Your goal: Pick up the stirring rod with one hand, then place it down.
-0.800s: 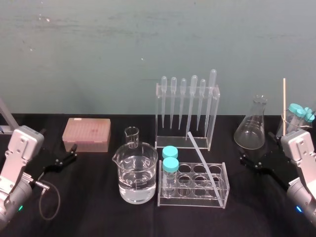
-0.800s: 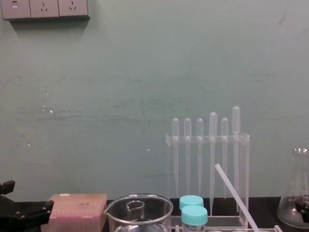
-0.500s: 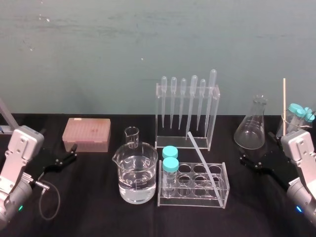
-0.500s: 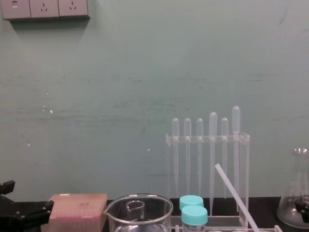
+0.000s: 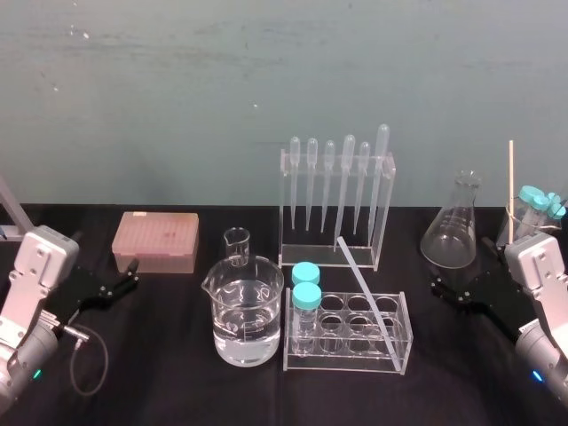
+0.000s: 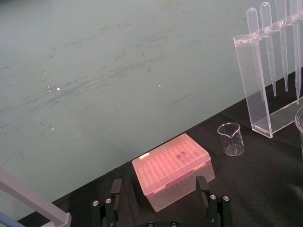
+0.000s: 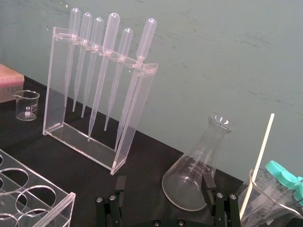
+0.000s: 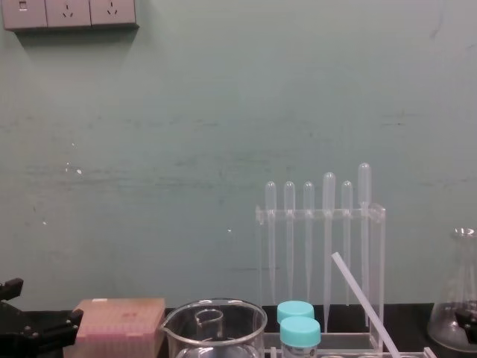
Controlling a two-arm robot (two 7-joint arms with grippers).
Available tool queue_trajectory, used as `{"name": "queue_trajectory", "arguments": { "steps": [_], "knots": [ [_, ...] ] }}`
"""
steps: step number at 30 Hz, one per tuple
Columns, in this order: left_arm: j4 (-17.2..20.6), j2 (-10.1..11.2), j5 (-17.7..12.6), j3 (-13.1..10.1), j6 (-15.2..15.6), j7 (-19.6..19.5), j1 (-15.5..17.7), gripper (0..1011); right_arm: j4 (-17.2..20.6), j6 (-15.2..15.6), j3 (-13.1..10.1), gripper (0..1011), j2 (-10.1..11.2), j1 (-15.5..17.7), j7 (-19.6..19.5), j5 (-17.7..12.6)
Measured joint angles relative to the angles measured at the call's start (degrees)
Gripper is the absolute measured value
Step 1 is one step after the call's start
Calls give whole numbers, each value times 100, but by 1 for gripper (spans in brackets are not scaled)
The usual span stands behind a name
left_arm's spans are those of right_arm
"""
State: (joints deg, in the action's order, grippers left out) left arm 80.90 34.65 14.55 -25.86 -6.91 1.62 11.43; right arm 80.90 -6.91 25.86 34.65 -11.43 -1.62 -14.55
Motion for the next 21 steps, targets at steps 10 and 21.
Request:
{"name": "queue_trajectory", "arguments": {
  "steps": [10, 21],
  "knots": [
    [0, 0, 0, 0, 0, 0, 0, 1000, 0, 0, 0, 1000, 0, 0, 0, 0],
    [0, 0, 0, 0, 0, 0, 0, 1000, 0, 0, 0, 1000, 0, 0, 0, 0]
  ]
}}
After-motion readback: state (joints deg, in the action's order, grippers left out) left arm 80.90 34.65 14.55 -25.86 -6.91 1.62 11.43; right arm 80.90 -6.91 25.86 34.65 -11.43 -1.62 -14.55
